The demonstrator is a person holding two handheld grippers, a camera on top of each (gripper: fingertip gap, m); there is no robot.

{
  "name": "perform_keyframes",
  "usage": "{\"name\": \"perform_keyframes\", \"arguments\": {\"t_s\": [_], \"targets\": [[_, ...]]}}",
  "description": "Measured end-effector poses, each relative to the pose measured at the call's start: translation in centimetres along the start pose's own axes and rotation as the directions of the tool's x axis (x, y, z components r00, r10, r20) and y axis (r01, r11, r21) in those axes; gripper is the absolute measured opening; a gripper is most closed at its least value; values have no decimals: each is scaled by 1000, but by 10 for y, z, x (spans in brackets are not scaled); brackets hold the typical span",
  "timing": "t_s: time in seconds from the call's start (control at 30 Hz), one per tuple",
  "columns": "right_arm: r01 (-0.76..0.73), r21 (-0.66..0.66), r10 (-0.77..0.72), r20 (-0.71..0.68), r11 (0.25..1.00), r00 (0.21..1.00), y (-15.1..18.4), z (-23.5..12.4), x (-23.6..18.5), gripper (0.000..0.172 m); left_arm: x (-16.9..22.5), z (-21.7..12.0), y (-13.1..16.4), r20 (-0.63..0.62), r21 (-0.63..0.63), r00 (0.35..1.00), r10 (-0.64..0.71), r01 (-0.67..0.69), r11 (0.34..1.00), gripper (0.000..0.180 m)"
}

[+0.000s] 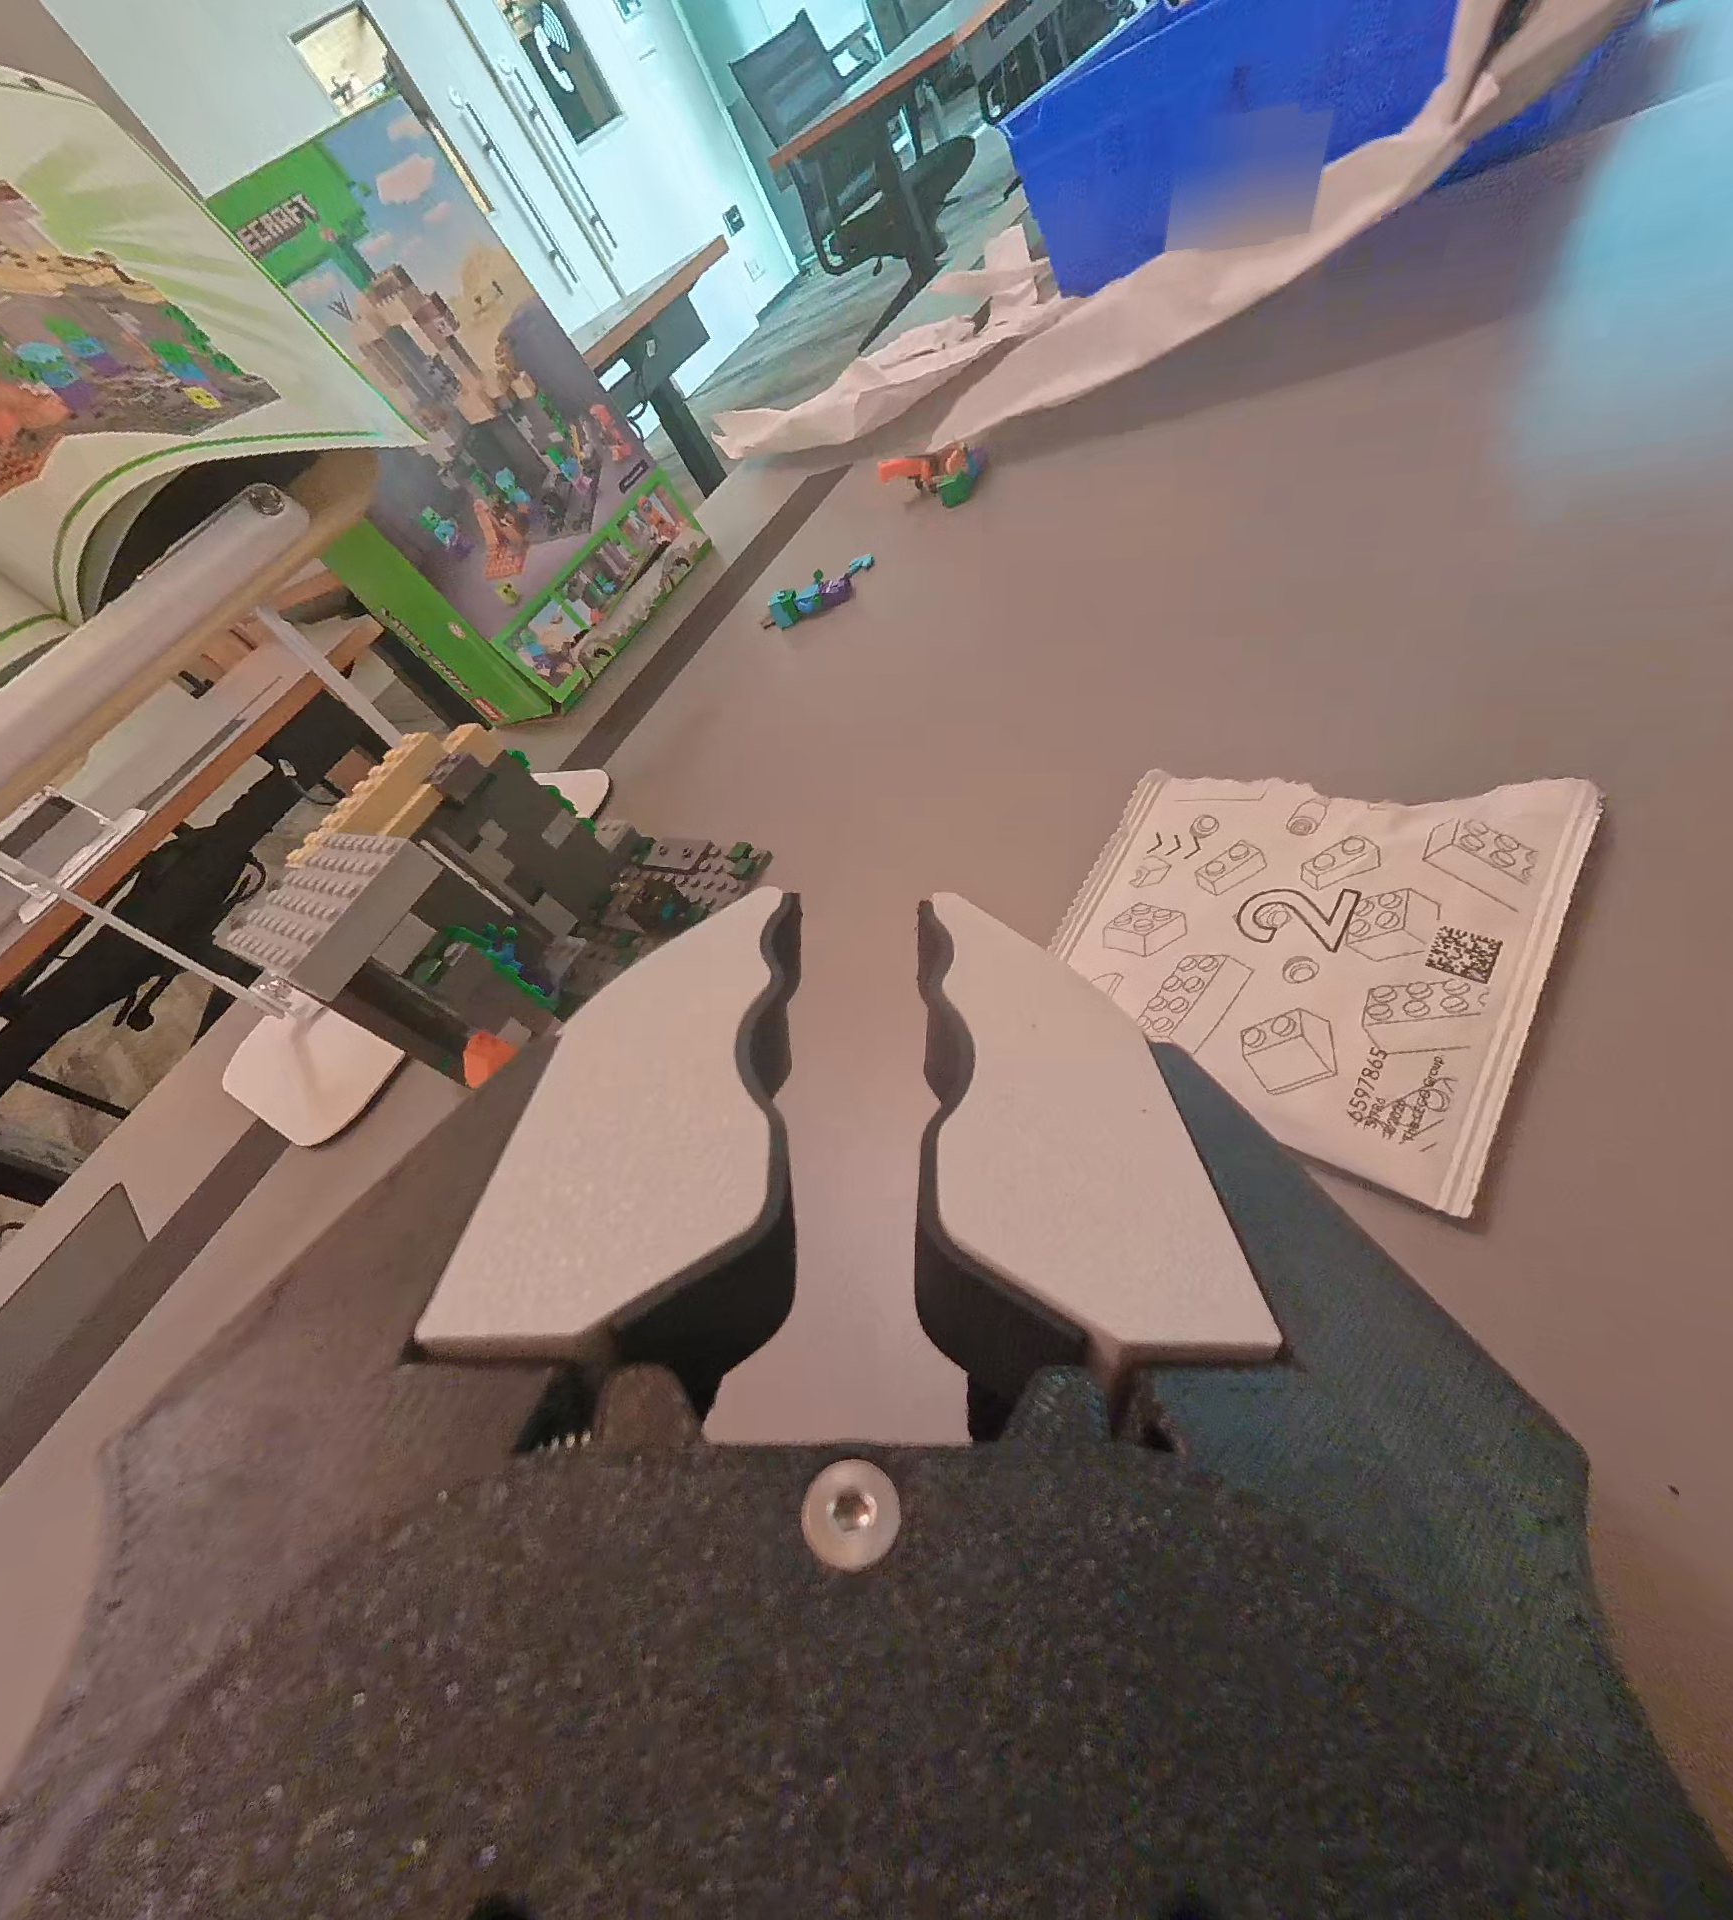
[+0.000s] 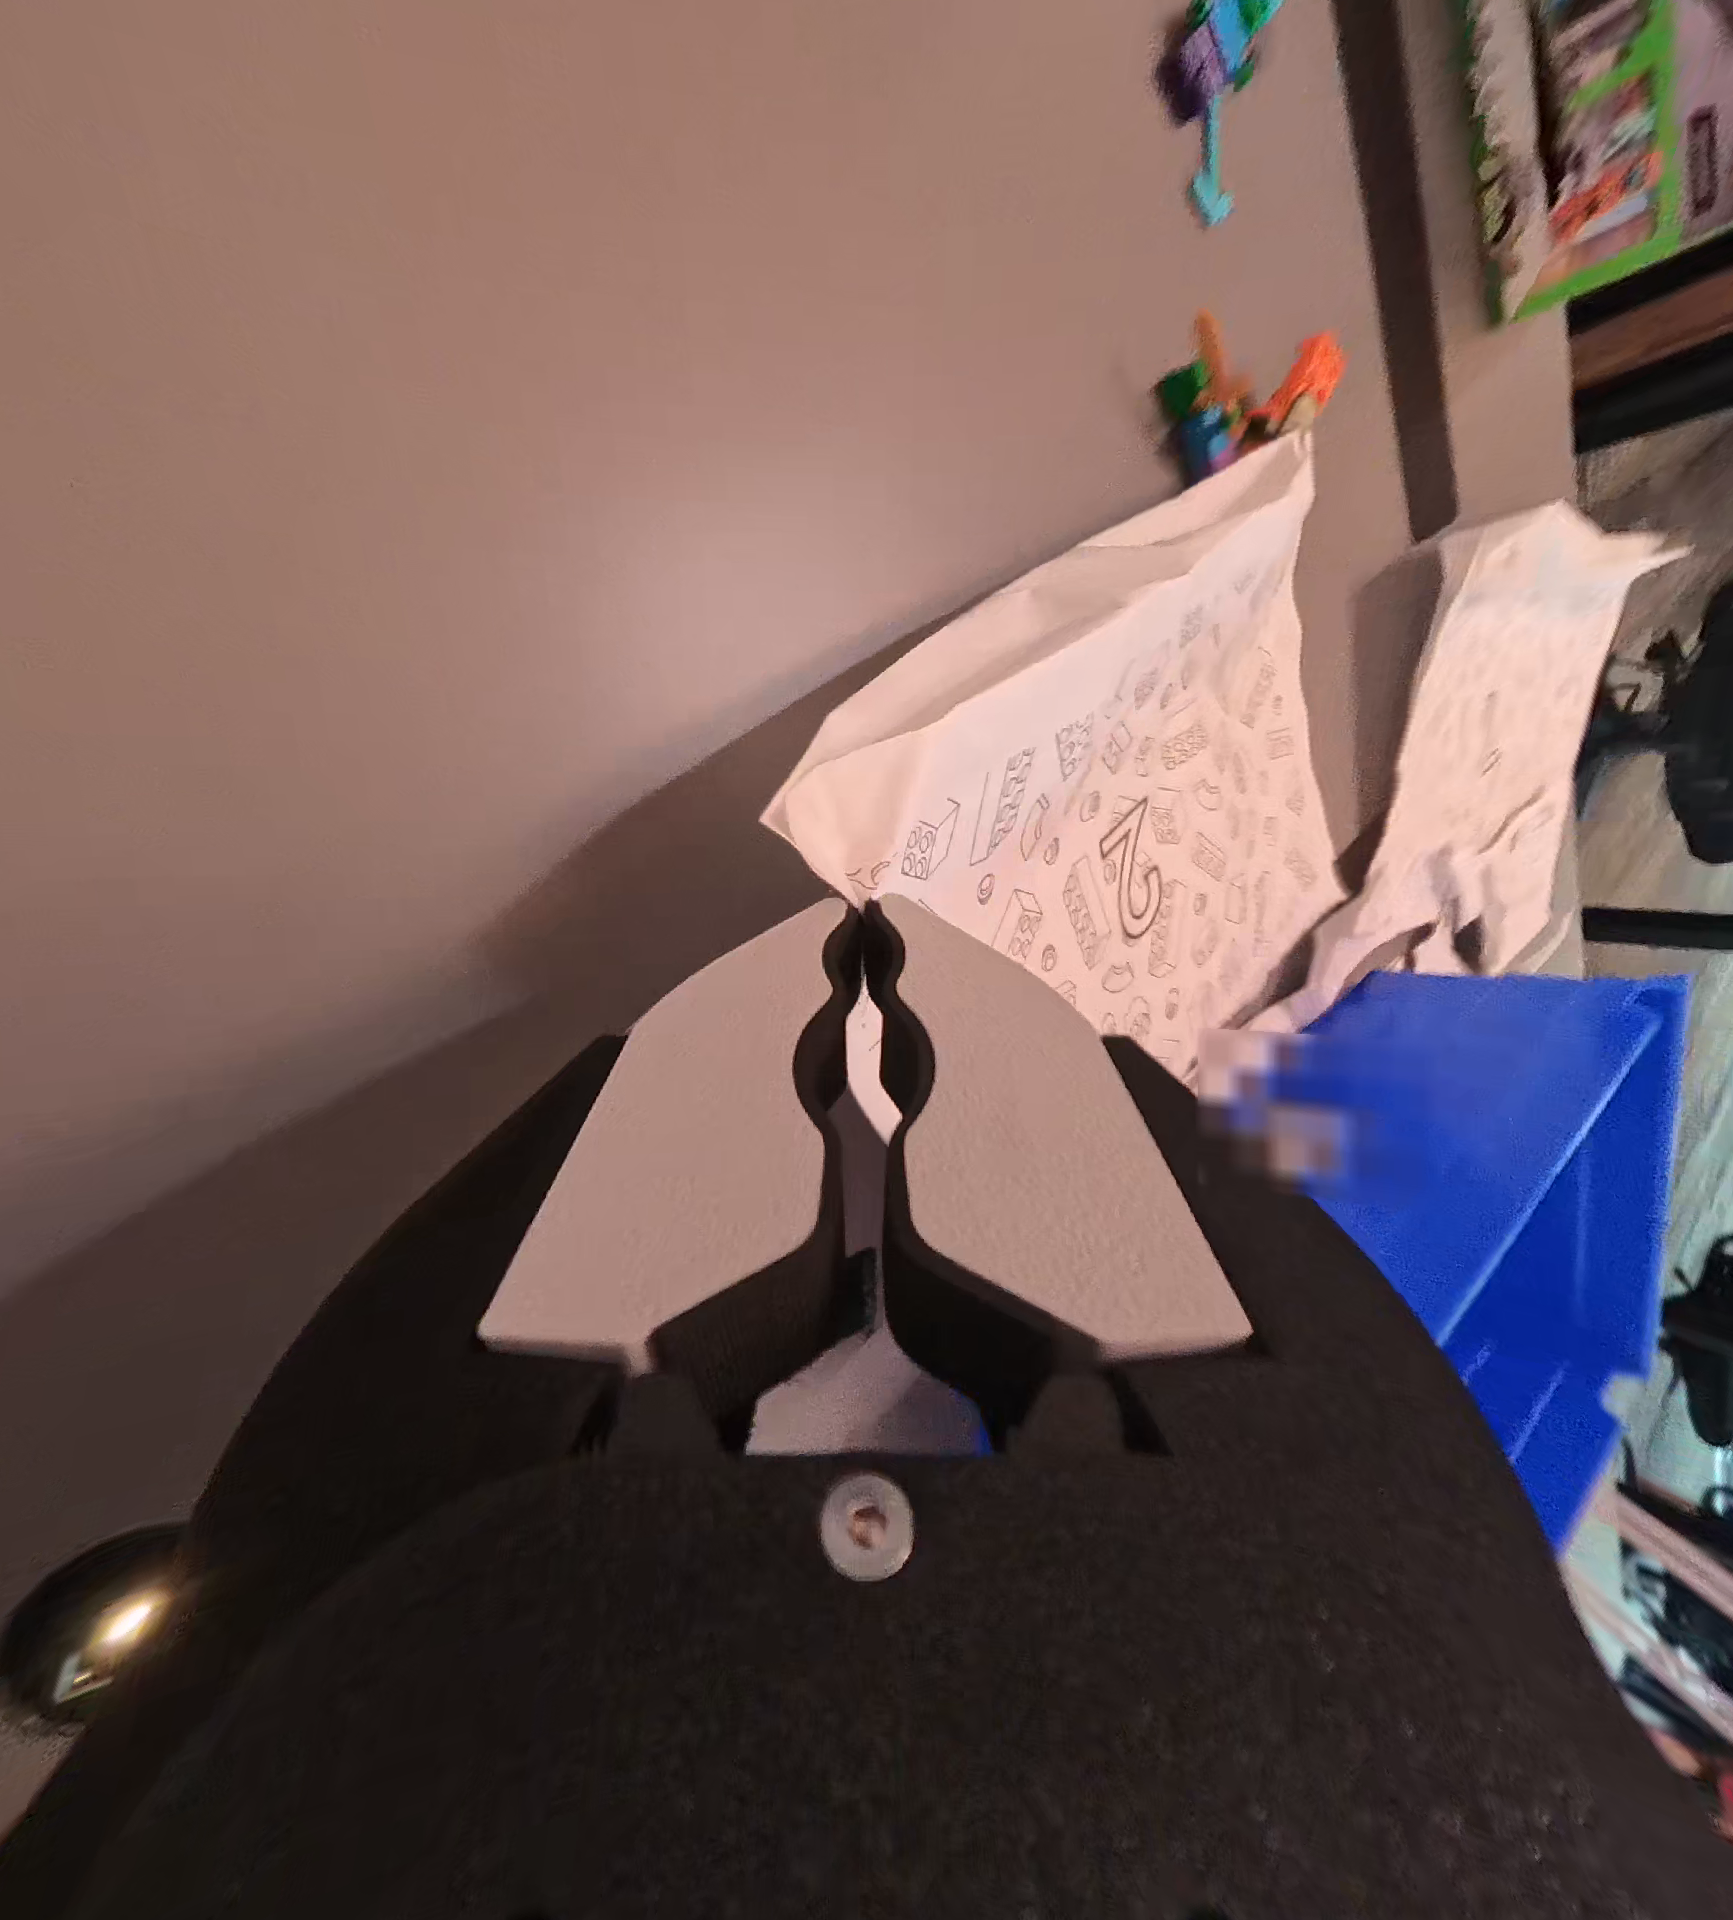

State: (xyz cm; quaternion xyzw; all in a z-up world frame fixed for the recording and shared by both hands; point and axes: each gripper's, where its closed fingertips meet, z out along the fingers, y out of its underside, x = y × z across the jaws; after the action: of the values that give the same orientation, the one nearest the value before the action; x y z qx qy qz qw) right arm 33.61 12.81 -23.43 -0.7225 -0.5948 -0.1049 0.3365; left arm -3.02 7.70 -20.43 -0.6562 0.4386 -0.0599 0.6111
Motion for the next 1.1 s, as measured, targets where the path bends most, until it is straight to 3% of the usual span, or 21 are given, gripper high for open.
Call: {"name": "perform_keyframes", "arguments": {"t_s": [0.3, 0.53, 0.67, 0.8, 0.87, 0.97, 1.03, 1.1], "targets": [[-74, -103, 75, -1, 992, 997, 29, -4, -33, 8, 5, 0, -3, -8, 2, 1000, 7, -7, 1000, 21], [-221, 74, 215, 71, 973, 974, -2, -20, -38, 36, -9, -2, 2, 12, 0, 992, -129, 129, 992, 18], [-463, 175, 450, 110, 869, 886, -26, -31, -19, 43, -11, -3, 1, 15, 5, 989, -150, 150, 989, 18], [-750, 119, 733, 160, 650, 661, -29, -12, 12, 58, -5, -1, 2, 2, -3, 991, -134, 134, 991, 18], [-801, 30, 791, 144, 598, 595, -25, 11, 18, 68, -4, -1, 2, 2, -8, 992, -124, 124, 992, 18], [-779, -67, 782, 31, 623, 622, -13, 45, 26, 59, -6, -2, 3, 12, -11, 993, -115, 115, 993, 18], [-747, -125, 752, -17, 653, 659, -7, 61, 30, 25, -8, -2, 3, 19, -10, 993, -117, 117, 993, 18], [-709, -173, 717, -28, 683, 697, -8, 68, 27, 9, -10, -3, 4, 23, -11, 992, -121, 121, 993, 18]]}}
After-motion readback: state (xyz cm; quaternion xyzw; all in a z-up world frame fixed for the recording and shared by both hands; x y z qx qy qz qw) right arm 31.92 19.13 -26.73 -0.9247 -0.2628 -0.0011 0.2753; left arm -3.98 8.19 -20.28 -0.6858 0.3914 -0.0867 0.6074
